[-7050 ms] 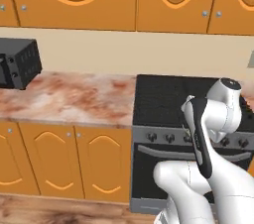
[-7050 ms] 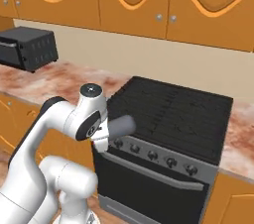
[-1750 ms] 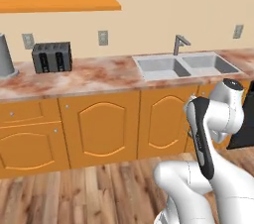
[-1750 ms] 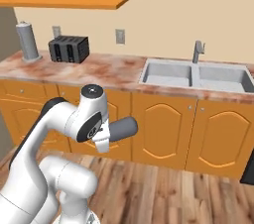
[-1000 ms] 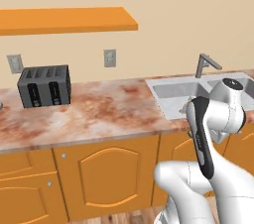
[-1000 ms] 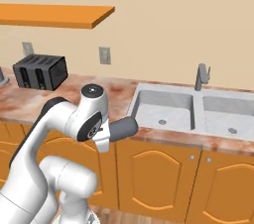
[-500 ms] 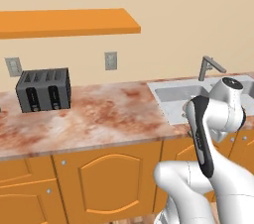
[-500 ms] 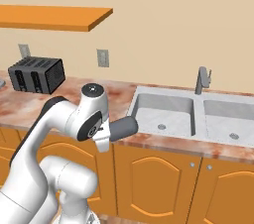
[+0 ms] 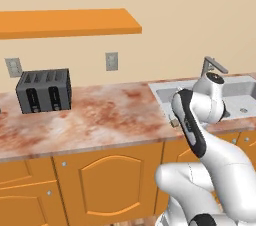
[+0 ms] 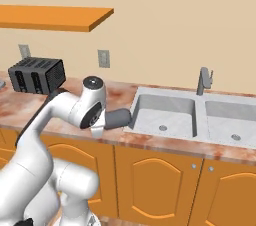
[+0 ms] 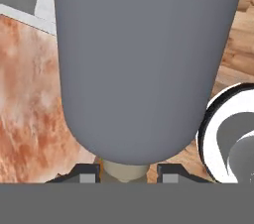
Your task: Restock the sink supplies by placing the sponge and soap dispenser on the counter and next to the sink. Make sure the soap dispenser is upright.
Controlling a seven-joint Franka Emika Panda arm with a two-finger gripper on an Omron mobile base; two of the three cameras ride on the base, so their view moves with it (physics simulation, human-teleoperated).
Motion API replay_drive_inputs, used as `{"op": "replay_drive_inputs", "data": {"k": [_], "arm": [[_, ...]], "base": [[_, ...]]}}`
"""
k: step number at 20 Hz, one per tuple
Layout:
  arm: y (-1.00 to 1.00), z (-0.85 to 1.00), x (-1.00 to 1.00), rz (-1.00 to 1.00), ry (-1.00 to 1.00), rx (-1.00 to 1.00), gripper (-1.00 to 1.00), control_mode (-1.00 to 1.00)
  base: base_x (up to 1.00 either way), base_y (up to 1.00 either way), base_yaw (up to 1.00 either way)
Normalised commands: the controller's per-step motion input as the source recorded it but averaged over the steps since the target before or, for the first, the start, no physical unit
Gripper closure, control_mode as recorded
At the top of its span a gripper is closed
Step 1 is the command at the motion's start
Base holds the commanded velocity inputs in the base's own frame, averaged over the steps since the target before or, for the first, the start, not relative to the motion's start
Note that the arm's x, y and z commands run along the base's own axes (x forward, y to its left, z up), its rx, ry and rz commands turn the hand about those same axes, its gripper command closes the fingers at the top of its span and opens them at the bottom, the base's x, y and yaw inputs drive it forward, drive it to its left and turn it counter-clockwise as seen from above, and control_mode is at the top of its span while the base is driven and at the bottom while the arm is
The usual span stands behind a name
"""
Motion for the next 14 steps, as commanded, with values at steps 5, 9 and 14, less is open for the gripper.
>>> {"op": "replay_drive_inputs", "data": {"k": [5,9,14], "arm": [[0.18,0.26,0.66,0.0,0.0,0.3,1.0,-1.0],[0.02,0.08,0.25,-0.01,0.02,0.34,1.0,-1.0],[0.07,0.0,0.0,-0.06,0.13,0.41,1.0,-1.0]], "base": [[0.0,0.0,0.0],[0.0,0.0,0.0],[0.0,0.0,0.0]]}}
